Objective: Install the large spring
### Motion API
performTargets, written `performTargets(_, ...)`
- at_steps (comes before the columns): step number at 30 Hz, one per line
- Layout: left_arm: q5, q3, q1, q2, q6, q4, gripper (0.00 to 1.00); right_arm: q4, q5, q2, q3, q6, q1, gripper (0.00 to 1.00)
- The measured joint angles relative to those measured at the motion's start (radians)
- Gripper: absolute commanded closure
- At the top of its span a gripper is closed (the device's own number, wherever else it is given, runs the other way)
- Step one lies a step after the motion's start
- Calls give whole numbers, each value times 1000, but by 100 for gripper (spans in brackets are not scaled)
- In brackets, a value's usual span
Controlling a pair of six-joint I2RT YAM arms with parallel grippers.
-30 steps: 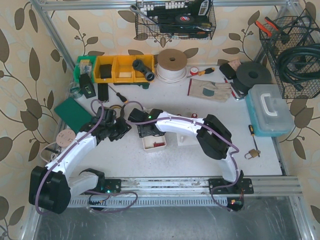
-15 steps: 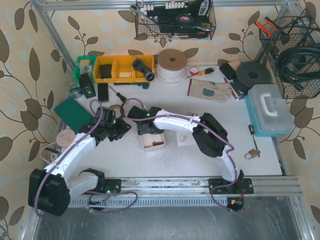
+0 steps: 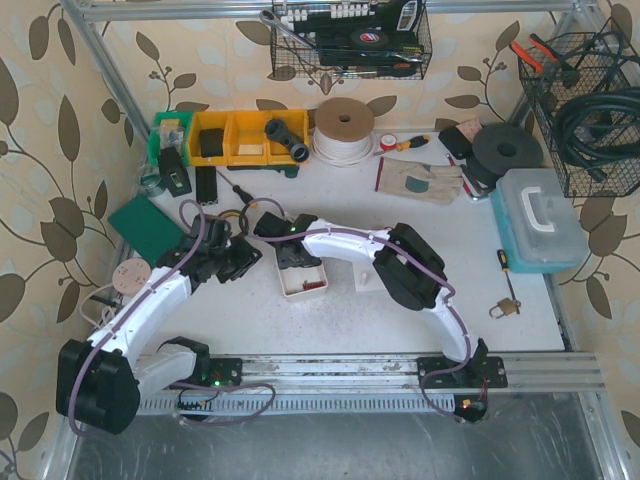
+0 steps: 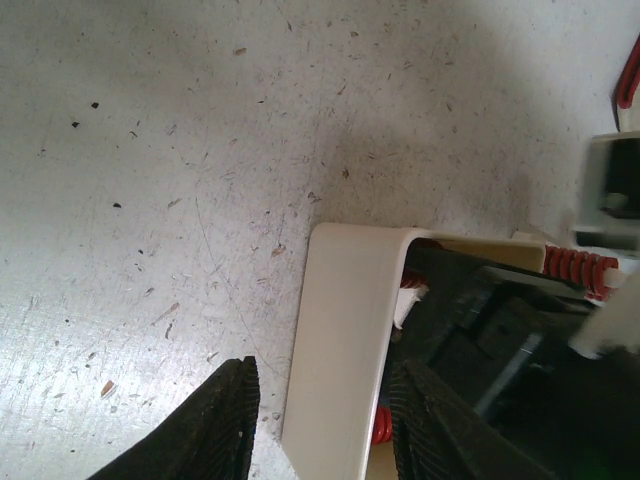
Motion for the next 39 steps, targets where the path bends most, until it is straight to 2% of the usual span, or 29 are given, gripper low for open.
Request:
performTargets(12,-2,-12,0,-35,0,-2,59,22,-1,21,-19,-13,1,40)
performTargets(15,-2,-12,0,-40,0,-2,59,33,0,17,-28,-19,1,49)
performTargets(18,-2,-12,0,-41,0,-2,59,43,-1,8,-39,-32,1,67)
performTargets(19,-2,-12,0,-41,0,-2,59,44,0,5,-43,-38,2,69)
performTargets(30,0,-12,0,-41,0,-2,58,27,-49,-76,-133,-175,6,70)
performTargets(37,21,-2,0,-58,24,-5,55,57,-202,-271,-226,-330,5,70)
performTargets(39,29,1,0,-68,26,-4,55,83,-246,-315,-233,-360,5,76)
